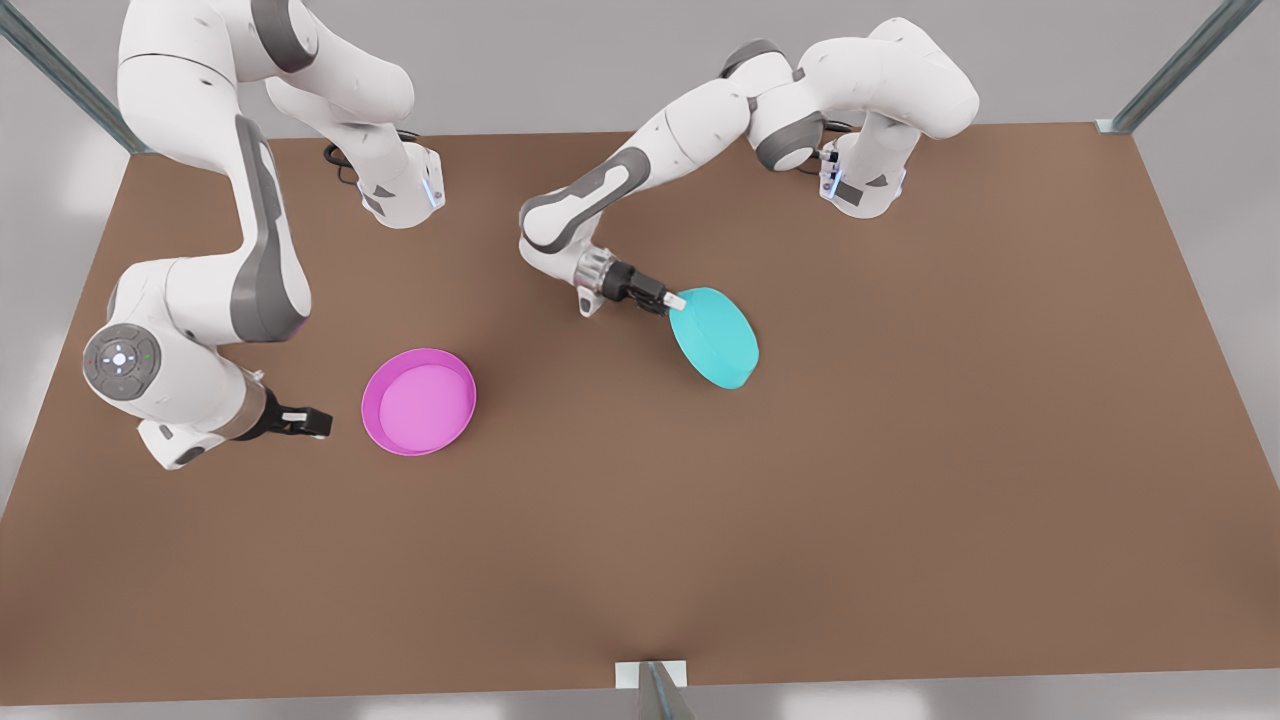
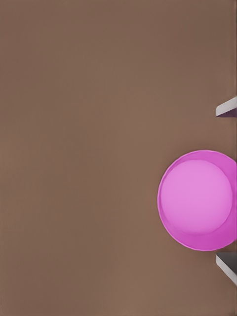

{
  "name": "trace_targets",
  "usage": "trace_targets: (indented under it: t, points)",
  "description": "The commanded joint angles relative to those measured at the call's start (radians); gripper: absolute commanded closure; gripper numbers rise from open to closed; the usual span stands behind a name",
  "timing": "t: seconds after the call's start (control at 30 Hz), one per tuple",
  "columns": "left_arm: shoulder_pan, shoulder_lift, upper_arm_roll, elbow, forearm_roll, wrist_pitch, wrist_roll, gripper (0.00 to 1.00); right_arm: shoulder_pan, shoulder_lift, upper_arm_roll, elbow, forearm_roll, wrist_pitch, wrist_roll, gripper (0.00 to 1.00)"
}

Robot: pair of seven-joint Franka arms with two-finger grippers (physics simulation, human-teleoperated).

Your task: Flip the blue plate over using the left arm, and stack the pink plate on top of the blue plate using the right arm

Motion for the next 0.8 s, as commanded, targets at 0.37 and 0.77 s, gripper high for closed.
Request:
trace_targets:
  t: [0.37,0.77]
  points:
    - [0.000,0.001,-0.059,0.034,-0.143,0.090,-0.158,0.25,-0.051,0.035,0.000,-0.002,0.011,0.010,-0.045,0.00]
    - [-0.014,0.006,-0.125,0.149,-0.309,0.120,-0.344,0.25,-0.220,-0.038,0.092,-0.454,0.254,0.271,-0.150,0.00]
